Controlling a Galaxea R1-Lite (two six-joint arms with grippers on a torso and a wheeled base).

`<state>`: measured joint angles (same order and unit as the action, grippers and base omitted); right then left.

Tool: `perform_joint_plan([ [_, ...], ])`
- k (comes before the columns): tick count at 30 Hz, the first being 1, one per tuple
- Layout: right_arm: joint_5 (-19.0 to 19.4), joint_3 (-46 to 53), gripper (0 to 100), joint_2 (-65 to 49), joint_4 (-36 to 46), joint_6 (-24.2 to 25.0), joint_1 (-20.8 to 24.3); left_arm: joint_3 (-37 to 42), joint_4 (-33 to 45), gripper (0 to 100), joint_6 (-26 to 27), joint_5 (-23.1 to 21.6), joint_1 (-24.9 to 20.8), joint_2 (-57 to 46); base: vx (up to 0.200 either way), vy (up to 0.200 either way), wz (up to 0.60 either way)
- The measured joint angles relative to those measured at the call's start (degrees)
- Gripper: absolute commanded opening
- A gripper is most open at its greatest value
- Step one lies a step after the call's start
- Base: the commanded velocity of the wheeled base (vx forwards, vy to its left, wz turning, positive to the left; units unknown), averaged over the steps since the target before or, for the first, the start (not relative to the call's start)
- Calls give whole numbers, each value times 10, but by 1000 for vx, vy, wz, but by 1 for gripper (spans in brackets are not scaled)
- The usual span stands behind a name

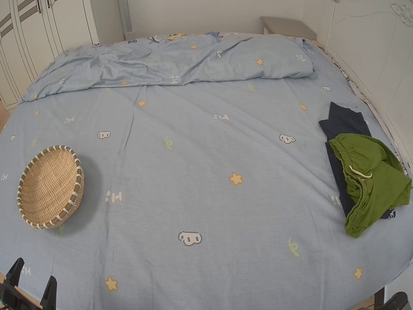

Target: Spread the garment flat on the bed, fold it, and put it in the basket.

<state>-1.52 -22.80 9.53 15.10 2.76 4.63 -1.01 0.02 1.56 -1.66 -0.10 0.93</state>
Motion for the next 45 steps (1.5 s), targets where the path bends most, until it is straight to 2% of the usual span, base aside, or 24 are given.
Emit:
perform_joint_plan([
  [6,-29,-94,100,136,37,-8,16,0,0,100,0,0,0,0,0,0,0],
  [17,-94,-184,100,438,1,-33,23,0,0,100,0,0,0,0,0,0,0],
  [29,-230,-309,100,776,-47,-38,59,0,0,100,0,0,0,0,0,0,0],
  [35,-262,-344,100,885,-106,-37,62,0,0,100,0,0,0,0,0,0,0],
  [39,-284,-360,100,925,-110,-38,58,0,0,100,0,0,0,0,0,0,0],
  [45,-292,-376,100,961,-111,-37,44,0,0,100,0,0,0,0,0,0,0],
])
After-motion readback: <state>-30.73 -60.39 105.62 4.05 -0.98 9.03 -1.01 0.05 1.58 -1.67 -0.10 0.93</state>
